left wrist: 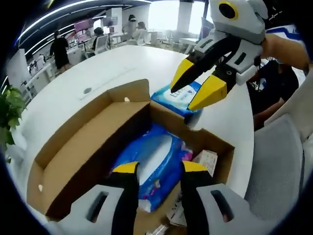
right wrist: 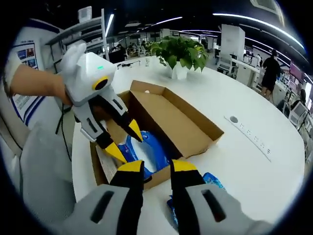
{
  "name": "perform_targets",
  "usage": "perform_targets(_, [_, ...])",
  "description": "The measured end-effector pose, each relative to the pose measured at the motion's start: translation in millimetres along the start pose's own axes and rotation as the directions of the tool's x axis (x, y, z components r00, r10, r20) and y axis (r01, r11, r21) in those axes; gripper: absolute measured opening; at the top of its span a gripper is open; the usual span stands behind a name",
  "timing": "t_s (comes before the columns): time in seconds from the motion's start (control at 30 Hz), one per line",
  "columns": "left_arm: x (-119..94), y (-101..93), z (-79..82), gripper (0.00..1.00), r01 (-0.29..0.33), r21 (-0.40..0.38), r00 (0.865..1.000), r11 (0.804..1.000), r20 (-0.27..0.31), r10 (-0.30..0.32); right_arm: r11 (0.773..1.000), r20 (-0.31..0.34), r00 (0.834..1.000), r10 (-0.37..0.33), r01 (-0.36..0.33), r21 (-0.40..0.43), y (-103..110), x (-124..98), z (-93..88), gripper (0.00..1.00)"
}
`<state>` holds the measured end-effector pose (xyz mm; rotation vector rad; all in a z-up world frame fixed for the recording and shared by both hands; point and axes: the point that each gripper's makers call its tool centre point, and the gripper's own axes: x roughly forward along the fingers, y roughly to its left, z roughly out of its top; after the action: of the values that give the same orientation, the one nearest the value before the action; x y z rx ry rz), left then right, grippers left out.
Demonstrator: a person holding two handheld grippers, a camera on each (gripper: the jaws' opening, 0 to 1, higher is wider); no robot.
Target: Operate the shoe box by opening the lid, removing the specified soft item, and placing it in the target area until the item is outside and the box remains undamaged.
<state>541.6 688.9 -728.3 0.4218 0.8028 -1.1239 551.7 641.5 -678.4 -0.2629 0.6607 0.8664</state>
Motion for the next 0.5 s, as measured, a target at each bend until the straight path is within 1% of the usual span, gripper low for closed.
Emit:
perform_targets(0.2, [4.0, -1.7, 0.2, 0.26, 0.045, 0.016, 0.999, 0.999, 0.004, -0.045, 0.999, -0.017, 1.000, 0.001, -0.002, -0.040, 1.7, 19.5, 2.6, 0.19])
perform_targets(0.4, [6.8, -2.6, -8.2, 0.25, 0.080, 0.039, 0.996, 0.996, -0.029, -0.079, 0.995, -0.054, 0.999, -0.008, 0.003, -0.097, 1.4, 38.3, 0.0, 0.17])
perform_targets(0.5, [8.0, -1.3, -11.5, 0.24, 0.084, 0.050, 0.996, 0.995, -0.043, -0.082, 0.993, -0.075, 0.997, -0.016, 0.008, -0.117, 0.0, 45.1, -3.5, 0.14])
